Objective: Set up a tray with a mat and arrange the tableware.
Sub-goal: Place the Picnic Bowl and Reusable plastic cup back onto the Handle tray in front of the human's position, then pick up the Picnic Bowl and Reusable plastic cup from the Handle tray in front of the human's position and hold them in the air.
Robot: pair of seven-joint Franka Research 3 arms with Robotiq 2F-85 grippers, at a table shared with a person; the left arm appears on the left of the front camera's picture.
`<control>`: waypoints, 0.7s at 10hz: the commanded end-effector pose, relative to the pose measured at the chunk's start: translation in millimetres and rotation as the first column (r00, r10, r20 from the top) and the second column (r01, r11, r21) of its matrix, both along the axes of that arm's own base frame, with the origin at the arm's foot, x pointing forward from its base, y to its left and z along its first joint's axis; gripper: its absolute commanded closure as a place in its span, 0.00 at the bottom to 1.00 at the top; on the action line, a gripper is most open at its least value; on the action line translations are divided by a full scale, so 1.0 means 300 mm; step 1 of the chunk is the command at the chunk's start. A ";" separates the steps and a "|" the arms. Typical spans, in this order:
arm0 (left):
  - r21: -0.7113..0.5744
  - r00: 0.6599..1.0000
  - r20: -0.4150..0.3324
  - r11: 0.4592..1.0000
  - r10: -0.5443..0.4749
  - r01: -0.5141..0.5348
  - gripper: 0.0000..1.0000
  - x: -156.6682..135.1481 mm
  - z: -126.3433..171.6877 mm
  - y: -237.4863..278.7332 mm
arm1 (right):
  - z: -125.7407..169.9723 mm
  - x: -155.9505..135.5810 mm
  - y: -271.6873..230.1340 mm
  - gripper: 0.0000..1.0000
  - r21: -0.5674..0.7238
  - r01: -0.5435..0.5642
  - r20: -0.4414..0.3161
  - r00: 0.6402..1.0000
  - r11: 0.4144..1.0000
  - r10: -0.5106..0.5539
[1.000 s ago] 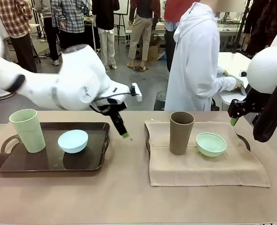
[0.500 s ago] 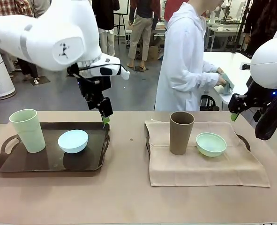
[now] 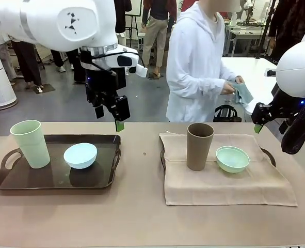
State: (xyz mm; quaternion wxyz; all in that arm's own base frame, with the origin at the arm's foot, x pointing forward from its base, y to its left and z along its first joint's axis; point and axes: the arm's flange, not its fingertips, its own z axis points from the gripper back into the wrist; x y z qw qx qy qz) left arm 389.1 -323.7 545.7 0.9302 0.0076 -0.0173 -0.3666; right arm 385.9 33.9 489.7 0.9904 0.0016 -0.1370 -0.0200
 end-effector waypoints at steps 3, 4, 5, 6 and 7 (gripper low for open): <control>0.000 1.000 0.000 1.000 0.000 0.000 0.00 0.000 0.000 0.000 | -0.001 0.000 0.002 0.22 -0.003 -0.007 0.000 1.000 1.000 0.007; 0.000 1.000 0.000 1.000 0.000 0.000 0.00 0.000 0.000 0.000 | -0.001 0.000 0.002 0.22 -0.003 -0.007 0.000 1.000 1.000 0.007; 0.000 1.000 0.000 1.000 0.000 0.000 0.00 0.000 0.000 0.000 | -0.001 0.000 0.002 0.22 -0.003 -0.007 0.000 1.000 1.000 0.007; 0.000 1.000 0.000 1.000 0.000 0.000 0.00 0.000 0.000 0.000 | -0.001 0.000 0.002 0.22 -0.003 -0.007 0.000 1.000 1.000 0.007; 0.000 1.000 0.000 1.000 0.000 0.000 0.00 0.000 0.000 0.000 | -0.001 0.000 0.002 0.22 -0.003 -0.007 0.000 1.000 1.000 0.007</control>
